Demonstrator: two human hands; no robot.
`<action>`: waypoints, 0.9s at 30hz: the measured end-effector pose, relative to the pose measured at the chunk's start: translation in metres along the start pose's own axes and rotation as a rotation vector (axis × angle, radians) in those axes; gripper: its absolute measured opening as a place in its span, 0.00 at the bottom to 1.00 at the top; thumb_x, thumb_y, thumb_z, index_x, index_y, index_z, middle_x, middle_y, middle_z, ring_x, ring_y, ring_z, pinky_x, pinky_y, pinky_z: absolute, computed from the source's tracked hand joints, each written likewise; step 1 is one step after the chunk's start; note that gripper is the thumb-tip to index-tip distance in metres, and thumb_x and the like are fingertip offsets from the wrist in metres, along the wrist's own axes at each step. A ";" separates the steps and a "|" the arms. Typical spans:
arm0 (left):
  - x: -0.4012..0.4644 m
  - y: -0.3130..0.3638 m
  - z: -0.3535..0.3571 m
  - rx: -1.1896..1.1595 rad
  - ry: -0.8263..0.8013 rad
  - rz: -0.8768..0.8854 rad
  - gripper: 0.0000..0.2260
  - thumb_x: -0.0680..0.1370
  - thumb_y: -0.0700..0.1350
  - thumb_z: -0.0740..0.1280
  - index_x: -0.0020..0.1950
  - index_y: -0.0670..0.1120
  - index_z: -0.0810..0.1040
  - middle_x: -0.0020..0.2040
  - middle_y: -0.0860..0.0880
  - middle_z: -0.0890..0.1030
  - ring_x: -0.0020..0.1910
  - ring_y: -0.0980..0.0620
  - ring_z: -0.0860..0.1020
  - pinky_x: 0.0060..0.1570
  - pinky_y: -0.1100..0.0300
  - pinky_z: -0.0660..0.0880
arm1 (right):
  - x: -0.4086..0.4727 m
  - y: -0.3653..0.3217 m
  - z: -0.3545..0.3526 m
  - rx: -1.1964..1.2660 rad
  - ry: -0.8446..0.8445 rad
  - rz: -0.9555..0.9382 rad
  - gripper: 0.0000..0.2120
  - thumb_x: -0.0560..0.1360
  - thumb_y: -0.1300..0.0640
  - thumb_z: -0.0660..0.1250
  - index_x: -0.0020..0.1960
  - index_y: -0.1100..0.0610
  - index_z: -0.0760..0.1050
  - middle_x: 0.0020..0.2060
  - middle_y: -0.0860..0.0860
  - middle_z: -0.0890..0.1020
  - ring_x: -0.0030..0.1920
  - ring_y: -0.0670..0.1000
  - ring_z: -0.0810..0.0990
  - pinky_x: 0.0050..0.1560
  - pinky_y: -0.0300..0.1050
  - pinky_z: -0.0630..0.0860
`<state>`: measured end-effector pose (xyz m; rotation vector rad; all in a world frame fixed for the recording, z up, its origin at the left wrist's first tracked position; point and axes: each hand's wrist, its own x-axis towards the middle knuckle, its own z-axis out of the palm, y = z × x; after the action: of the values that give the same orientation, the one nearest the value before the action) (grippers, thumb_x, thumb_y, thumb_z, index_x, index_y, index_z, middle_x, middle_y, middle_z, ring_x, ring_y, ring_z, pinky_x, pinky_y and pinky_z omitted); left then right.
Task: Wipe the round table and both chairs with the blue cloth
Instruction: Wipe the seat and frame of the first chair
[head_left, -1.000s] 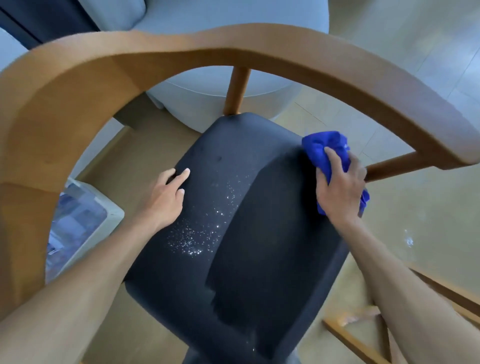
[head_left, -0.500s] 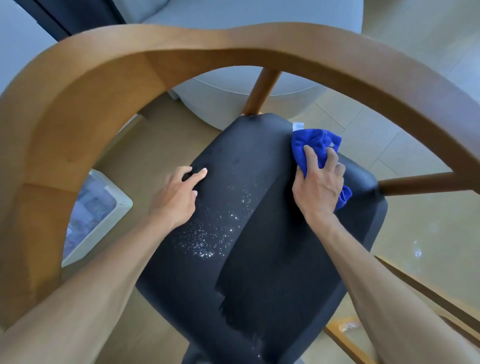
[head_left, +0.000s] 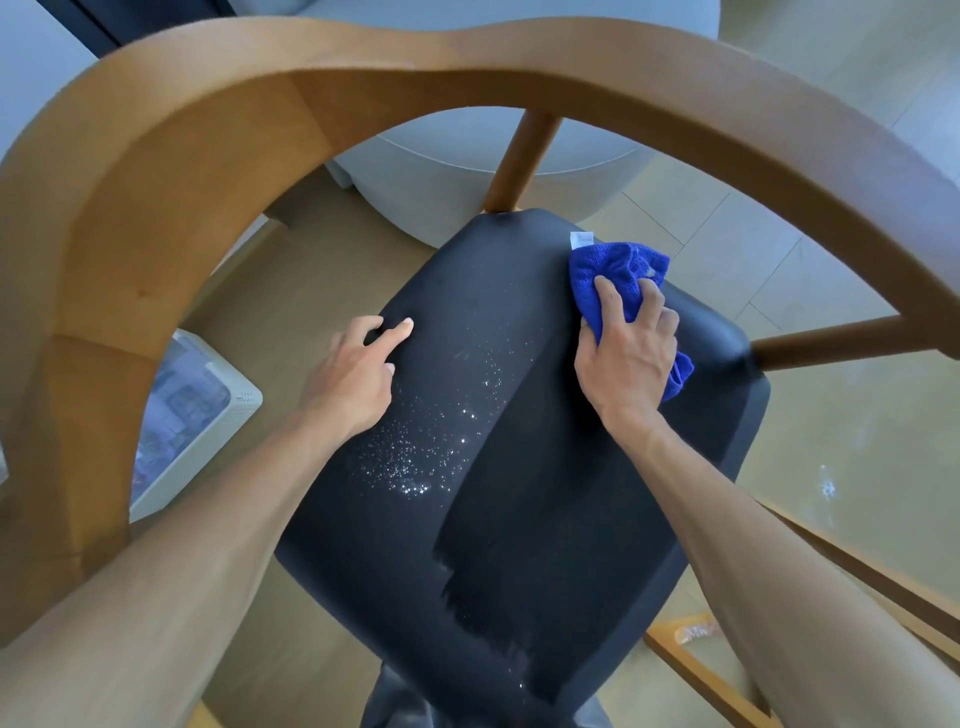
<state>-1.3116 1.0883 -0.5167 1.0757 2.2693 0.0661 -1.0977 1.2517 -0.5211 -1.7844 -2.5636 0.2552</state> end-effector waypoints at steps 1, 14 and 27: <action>0.000 0.000 0.000 0.000 0.003 0.000 0.24 0.81 0.42 0.58 0.75 0.58 0.62 0.74 0.53 0.61 0.67 0.46 0.64 0.59 0.47 0.70 | 0.000 0.000 0.000 0.001 0.000 -0.001 0.21 0.79 0.51 0.59 0.72 0.49 0.67 0.72 0.57 0.64 0.60 0.61 0.68 0.55 0.55 0.69; 0.001 -0.002 0.005 -0.030 0.008 -0.006 0.24 0.81 0.41 0.57 0.75 0.58 0.62 0.74 0.53 0.60 0.67 0.47 0.62 0.60 0.45 0.71 | 0.003 -0.002 -0.001 0.022 0.008 0.023 0.22 0.78 0.50 0.61 0.72 0.49 0.67 0.71 0.57 0.64 0.60 0.61 0.68 0.55 0.55 0.70; 0.007 -0.011 -0.006 -0.130 -0.031 0.018 0.25 0.81 0.37 0.54 0.74 0.59 0.65 0.74 0.55 0.62 0.69 0.50 0.63 0.64 0.54 0.65 | -0.192 -0.077 0.023 0.252 -0.108 -0.603 0.20 0.67 0.61 0.61 0.57 0.50 0.75 0.58 0.58 0.75 0.45 0.60 0.73 0.39 0.51 0.71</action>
<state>-1.3255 1.0873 -0.5191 1.0219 2.1955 0.2003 -1.1044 1.0440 -0.5166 -0.8849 -2.8306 0.6286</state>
